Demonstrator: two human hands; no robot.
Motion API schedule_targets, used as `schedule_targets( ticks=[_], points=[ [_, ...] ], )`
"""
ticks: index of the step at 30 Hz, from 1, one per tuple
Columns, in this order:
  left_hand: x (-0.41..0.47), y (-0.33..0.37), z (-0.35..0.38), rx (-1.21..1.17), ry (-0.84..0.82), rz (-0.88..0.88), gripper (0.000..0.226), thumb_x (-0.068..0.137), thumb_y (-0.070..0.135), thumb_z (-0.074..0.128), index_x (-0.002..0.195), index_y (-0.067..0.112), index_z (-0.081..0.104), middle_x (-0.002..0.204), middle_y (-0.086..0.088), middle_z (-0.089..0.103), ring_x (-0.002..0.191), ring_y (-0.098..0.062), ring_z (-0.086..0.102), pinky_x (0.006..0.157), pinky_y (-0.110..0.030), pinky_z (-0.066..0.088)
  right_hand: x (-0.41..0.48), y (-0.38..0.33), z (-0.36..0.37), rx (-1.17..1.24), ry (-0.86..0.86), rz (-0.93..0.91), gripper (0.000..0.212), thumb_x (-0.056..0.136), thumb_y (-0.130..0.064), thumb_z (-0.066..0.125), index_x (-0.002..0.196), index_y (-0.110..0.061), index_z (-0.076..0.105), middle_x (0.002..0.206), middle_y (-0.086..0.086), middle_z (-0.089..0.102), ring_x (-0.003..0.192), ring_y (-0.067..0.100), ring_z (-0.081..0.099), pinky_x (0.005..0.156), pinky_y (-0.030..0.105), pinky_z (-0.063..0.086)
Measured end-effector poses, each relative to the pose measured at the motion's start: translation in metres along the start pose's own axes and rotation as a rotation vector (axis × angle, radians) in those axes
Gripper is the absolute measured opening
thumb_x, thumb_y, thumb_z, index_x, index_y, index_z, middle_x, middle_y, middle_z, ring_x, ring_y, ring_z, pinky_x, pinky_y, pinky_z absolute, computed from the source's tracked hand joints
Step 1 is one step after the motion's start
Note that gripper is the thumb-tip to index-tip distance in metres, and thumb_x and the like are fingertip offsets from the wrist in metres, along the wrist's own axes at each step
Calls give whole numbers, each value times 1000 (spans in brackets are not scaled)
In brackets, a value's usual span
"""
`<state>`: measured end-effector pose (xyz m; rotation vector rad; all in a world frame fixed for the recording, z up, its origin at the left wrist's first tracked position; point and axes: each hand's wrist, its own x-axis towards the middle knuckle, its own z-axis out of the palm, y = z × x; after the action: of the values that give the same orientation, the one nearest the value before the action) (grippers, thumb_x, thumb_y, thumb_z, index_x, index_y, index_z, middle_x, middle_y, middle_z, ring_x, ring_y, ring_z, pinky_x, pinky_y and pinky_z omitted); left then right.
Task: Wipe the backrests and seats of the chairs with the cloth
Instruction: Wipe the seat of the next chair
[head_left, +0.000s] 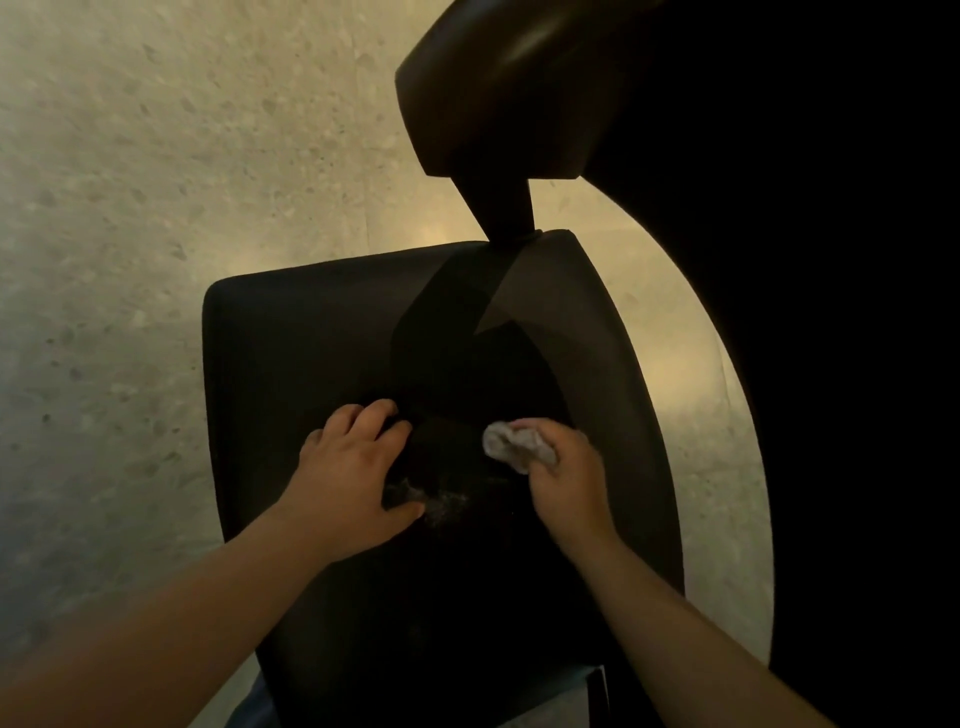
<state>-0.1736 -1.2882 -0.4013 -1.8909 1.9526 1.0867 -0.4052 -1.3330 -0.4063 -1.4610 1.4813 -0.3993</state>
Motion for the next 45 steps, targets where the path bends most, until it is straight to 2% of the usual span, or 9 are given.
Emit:
schedule_targets(
  ticks=[5,8,15,21,26,30,36,40,45],
  points=[
    [0,2,1,31,3,-19,91,76,71,57,151,34,20,157,6,6,143,-24,7,115,-46,24,64,-6,-41,-47,376,126,17,96,-20,55,97,-28,70,97,-8,70,90,8,63,69,7,41],
    [1,2,1,22,-2,-18,91,76,71,57,151,34,21,157,6,6,143,-24,6,115,-46,23,108,0,-67,-97,590,189,22,96,-17,55,110,-8,70,113,12,68,106,26,60,86,22,47],
    [2,3,2,14,2,-31,90,76,69,58,151,35,21,157,7,7,144,-25,6,115,-47,22,91,3,-34,-100,462,211,20,99,-18,51,107,-16,69,104,3,67,95,14,59,71,14,40],
    [-3,2,0,22,-12,1,91,78,67,59,152,34,19,158,6,4,144,-24,4,116,-46,21,1,-13,-5,161,-86,109,19,93,-12,64,92,-29,71,88,-15,71,86,-4,66,71,8,48],
    [-5,2,1,34,2,-1,91,78,68,58,152,34,18,159,6,4,145,-24,4,117,-46,20,82,-23,-52,-79,320,-23,16,96,-15,57,105,-19,70,103,1,70,94,2,62,72,-2,35],
    [-5,2,7,26,40,-3,91,77,68,59,152,33,19,158,6,6,144,-24,5,116,-47,21,128,-15,-45,-193,330,0,26,96,-21,58,117,-10,69,116,8,68,108,20,61,84,10,39],
    [-3,-2,5,42,20,9,91,77,68,58,152,33,18,158,6,5,145,-25,6,116,-48,22,28,0,5,-63,57,-88,30,94,-9,56,106,-32,69,107,-19,68,108,0,60,109,42,38],
    [-3,-3,5,38,20,23,91,76,68,59,151,34,20,157,6,7,143,-25,8,114,-46,23,2,-14,-9,17,-111,-119,39,90,-3,55,98,-39,67,92,-30,68,93,-6,65,82,15,52],
    [-3,-3,9,43,53,20,91,76,69,59,151,34,21,156,7,8,142,-24,8,114,-47,24,86,-22,-58,-148,284,-36,20,95,-12,56,106,-21,70,97,-15,69,96,3,64,67,-8,32]
  ],
)
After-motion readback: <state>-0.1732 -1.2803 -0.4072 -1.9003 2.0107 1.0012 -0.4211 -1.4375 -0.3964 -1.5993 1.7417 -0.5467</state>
